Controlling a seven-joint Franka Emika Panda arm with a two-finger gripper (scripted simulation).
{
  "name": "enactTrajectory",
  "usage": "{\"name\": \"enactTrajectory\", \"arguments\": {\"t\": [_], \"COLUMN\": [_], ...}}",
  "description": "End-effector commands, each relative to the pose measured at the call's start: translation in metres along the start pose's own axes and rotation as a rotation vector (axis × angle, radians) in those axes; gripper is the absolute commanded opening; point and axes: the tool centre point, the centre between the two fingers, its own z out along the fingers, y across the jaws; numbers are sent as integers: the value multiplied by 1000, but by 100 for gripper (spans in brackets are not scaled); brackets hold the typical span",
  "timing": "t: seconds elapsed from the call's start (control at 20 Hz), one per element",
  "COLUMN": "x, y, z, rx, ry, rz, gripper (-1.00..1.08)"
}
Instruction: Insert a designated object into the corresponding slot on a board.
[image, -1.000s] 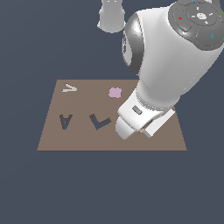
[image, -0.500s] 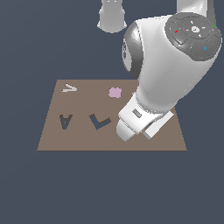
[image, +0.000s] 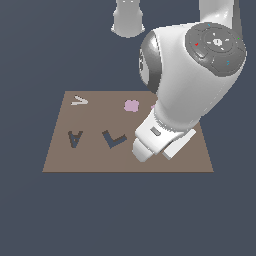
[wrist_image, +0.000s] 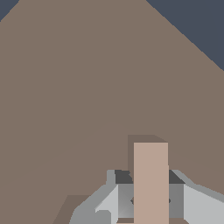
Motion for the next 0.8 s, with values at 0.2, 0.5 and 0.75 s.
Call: {"name": "enactTrajectory", "arguments": {"t": [0.2, 0.5, 0.75], "x": [0, 0, -3], "y": [0, -1, 0], "z": [-1, -3, -3], "rx": [0, 1, 1], "ry": [0, -1, -1], "rz": [-1, -4, -35], "gripper": [-100, -100, -100]}}
